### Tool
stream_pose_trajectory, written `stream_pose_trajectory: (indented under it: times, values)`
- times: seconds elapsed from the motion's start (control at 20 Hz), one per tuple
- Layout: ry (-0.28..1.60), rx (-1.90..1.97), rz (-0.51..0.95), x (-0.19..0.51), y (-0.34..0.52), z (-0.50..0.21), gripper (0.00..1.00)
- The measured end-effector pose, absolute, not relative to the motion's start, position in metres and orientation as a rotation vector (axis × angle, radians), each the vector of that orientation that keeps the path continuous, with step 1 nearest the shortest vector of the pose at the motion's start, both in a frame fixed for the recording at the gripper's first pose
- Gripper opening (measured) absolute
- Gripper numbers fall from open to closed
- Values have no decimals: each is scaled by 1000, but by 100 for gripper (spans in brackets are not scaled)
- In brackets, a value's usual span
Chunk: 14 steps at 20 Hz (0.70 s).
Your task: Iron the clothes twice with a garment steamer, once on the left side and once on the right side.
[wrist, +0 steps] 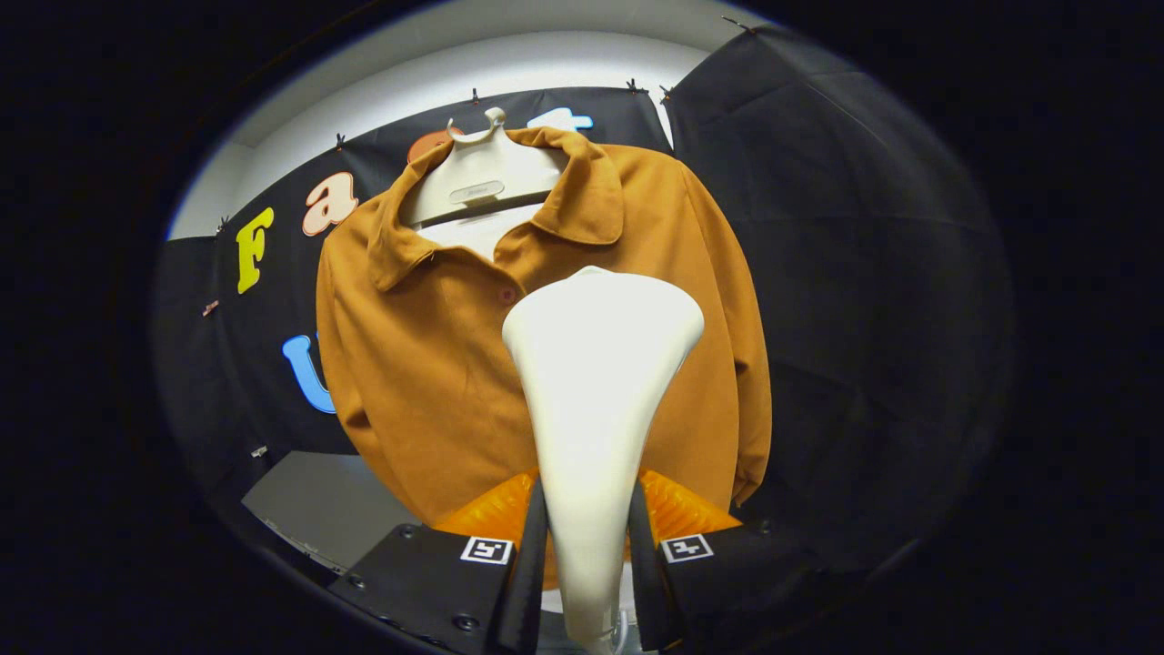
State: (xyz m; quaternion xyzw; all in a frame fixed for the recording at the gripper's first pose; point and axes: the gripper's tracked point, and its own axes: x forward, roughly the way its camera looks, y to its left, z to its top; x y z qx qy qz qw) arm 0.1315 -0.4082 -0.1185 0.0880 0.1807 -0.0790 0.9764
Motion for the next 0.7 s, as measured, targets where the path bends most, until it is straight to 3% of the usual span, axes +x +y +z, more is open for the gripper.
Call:
stream_pose_trajectory:
  times: [0.7]
  values:
    - [489,263,-121,166,-440,-196,44]
